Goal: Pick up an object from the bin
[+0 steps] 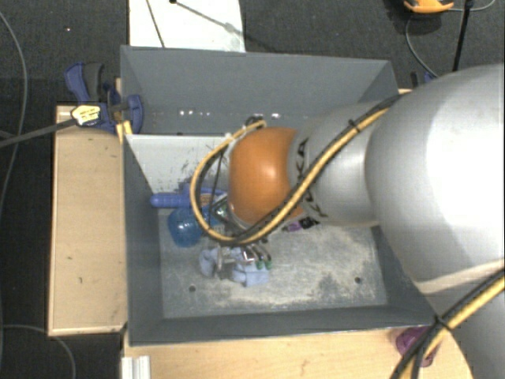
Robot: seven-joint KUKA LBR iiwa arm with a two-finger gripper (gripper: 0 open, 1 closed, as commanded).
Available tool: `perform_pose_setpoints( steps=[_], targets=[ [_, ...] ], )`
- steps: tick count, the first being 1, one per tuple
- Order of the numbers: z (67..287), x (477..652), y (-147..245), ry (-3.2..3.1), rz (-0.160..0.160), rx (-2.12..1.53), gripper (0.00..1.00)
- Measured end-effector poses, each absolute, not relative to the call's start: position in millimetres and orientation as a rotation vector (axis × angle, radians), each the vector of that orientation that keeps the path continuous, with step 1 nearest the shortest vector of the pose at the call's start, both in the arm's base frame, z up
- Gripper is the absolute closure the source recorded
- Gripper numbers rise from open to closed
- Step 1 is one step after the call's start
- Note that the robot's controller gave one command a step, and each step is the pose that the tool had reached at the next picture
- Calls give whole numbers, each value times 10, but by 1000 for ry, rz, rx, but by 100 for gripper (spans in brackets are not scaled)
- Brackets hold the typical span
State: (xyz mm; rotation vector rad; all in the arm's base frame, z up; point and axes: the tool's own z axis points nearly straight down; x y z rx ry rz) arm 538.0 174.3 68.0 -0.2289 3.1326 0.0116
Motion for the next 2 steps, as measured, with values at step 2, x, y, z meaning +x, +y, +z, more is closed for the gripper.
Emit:
perform_pose_setpoints(
  steps=[2],
  targets=[
    [714,5451,1669,3136,12,-190,100]
  ],
)
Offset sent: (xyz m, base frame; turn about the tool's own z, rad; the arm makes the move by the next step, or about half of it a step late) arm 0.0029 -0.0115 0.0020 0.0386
